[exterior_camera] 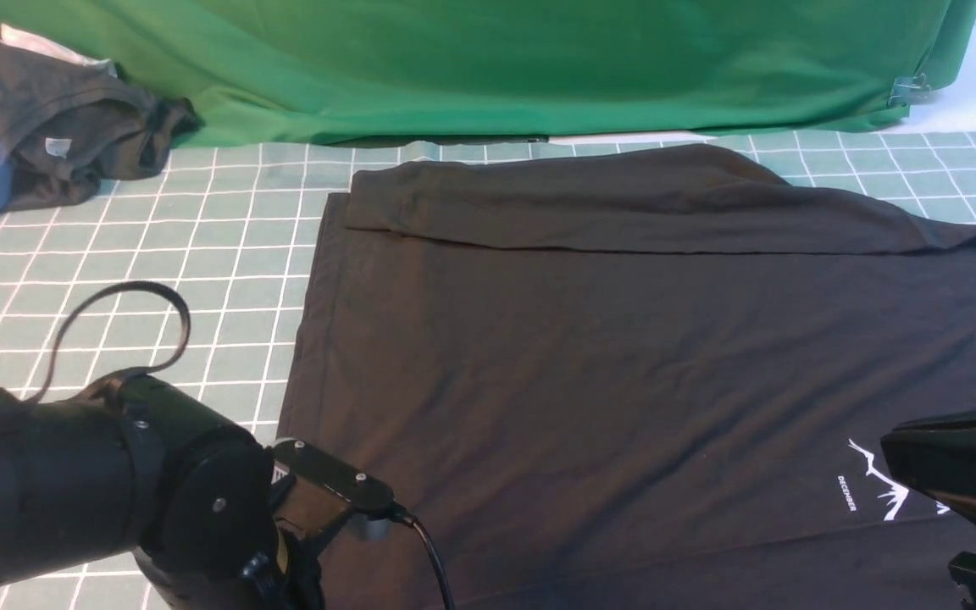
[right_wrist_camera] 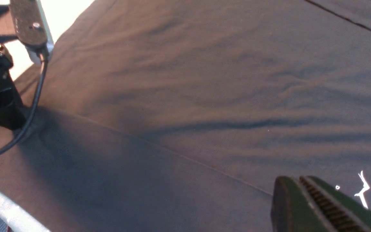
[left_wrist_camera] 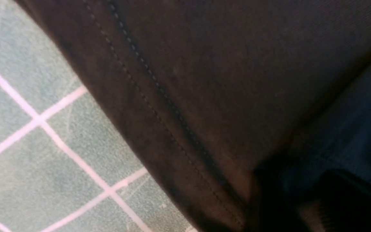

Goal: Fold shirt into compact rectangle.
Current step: 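Grasp the left edge of the dark T-shirt lying flat on the table, then fold the left side of the black T-shirt inward over its body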

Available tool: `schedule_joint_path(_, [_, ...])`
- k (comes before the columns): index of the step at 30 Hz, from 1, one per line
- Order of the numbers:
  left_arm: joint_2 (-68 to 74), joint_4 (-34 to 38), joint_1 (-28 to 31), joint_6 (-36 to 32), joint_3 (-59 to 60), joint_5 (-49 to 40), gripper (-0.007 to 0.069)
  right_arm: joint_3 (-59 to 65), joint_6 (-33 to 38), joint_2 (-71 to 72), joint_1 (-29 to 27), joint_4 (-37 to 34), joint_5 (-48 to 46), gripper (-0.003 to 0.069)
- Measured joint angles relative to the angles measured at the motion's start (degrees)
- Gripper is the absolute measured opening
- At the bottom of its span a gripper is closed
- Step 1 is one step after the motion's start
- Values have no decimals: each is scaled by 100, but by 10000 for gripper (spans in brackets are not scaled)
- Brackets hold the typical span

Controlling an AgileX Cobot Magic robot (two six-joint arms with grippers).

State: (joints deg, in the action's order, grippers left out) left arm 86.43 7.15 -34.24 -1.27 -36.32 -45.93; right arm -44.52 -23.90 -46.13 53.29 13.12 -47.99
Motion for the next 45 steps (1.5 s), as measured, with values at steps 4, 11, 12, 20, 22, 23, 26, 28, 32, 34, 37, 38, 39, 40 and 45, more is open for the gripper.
schedule_joint_path(4, [54, 2, 0, -85, -11, -7, 57, 0, 0, 0, 0, 0, 0, 29])
schedule_joint_path(11, [-175, -3, 0, -78, -228, -420, 13, 0, 0, 0, 0, 0, 119, 29])
schedule_joint_path(12, [-295, -20, 0, -63, -328, -552, 13, 0, 0, 0, 0, 0, 159, 29])
schedule_joint_path(20, [-994, -513, 0, 287, -1258, -1123, 13, 0, -1, 0, 0, 6, 317, 29])
schedule_joint_path(22, [-1014, -663, 0, 345, -1519, -1248, 13, 0, -1, 0, 0, 12, 328, 29])
schedule_joint_path(23, [-1014, -756, 0, 371, -1629, -1275, 13, 0, -1, 0, 0, 17, 335, 29])
schedule_joint_path(26, [-1014, -985, 0, 442, -1976, -1311, 13, 0, -1, 0, 0, 17, 346, 29])
schedule_joint_path(28, [-1014, -1128, 0, 518, -2167, -1338, 13, 0, -1, 0, 0, 22, 354, 29])
schedule_joint_path(32, [-1014, -1613, 9, 722, -2425, -1394, 13, 0, -1, 0, 0, 22, 362, 29])
schedule_joint_path(34, [-1014, -1697, 94, 767, -2472, -1399, 13, 0, -1, 0, 0, 22, 362, 29])
schedule_joint_path(37, [-1014, -1708, 355, 825, -2513, -1356, 13, 0, -1, 0, 0, 22, 367, 29])
schedule_joint_path(38, [-1014, -1708, 479, 829, -2513, -1300, 13, 0, -1, 0, 0, 22, 367, 29])
schedule_joint_path(39, [-1014, -1708, 580, 831, -2513, -1250, 13, 0, -1, 0, 0, 22, 367, 29])
schedule_joint_path(40, [-1014, -1708, 698, 837, -2513, -1195, 13, 0, -1, 0, 0, 22, 367, 29])
schedule_joint_path(45, [-1008, -1713, 1103, 768, -2513, -948, 14, 0, -6, 0, 0, 22, 367, 33])
